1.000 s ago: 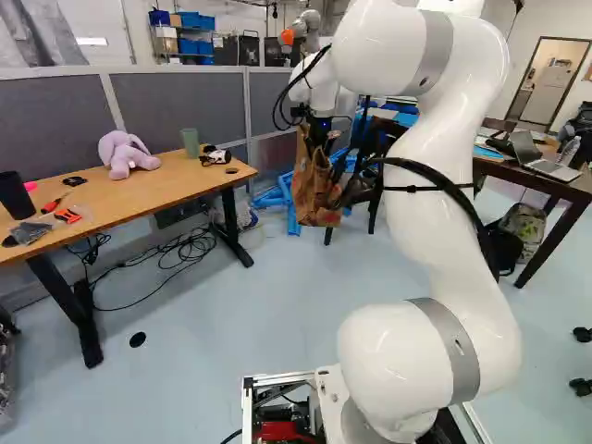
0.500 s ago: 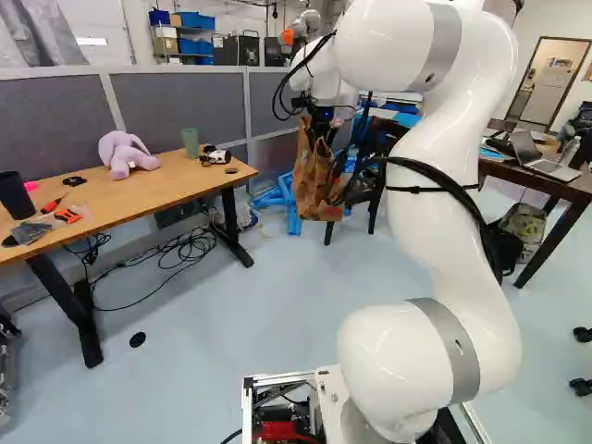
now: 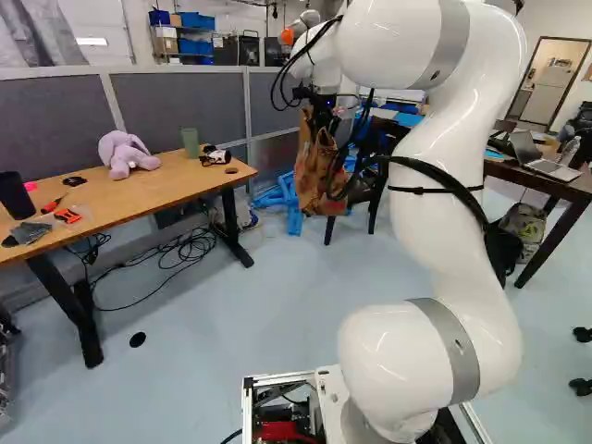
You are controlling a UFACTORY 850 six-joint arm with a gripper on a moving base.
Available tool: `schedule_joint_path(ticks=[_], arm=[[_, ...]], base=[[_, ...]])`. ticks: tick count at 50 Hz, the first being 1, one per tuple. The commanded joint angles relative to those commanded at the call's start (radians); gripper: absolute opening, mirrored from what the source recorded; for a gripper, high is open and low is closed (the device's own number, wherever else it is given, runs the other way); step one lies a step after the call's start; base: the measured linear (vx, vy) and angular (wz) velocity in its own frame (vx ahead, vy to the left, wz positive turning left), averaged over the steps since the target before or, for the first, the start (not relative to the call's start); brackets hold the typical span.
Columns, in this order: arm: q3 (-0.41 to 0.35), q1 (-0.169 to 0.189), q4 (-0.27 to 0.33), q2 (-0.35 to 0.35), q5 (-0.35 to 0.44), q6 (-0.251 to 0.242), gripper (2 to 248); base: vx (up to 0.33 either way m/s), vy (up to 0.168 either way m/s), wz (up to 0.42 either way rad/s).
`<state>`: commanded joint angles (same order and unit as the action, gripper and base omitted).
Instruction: Pick up the bag on the ground and place it on the table
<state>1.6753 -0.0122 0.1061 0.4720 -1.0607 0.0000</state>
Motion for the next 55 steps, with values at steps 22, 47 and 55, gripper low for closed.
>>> schedule_joint_path(ticks=[22, 47, 55], arm=[[0.046, 0.0, 0.0, -0.019, -0.088, 0.0, 21], [0.099, 0.0, 0.0, -0.033, -0.176, 0.0, 21], [0.1, 0.0, 0.0, -0.034, -0.178, 0.0, 21]], base=[[0.0, 0.0, 0.0], [0.0, 0.0, 0.0], [0.0, 0.0, 0.0]])
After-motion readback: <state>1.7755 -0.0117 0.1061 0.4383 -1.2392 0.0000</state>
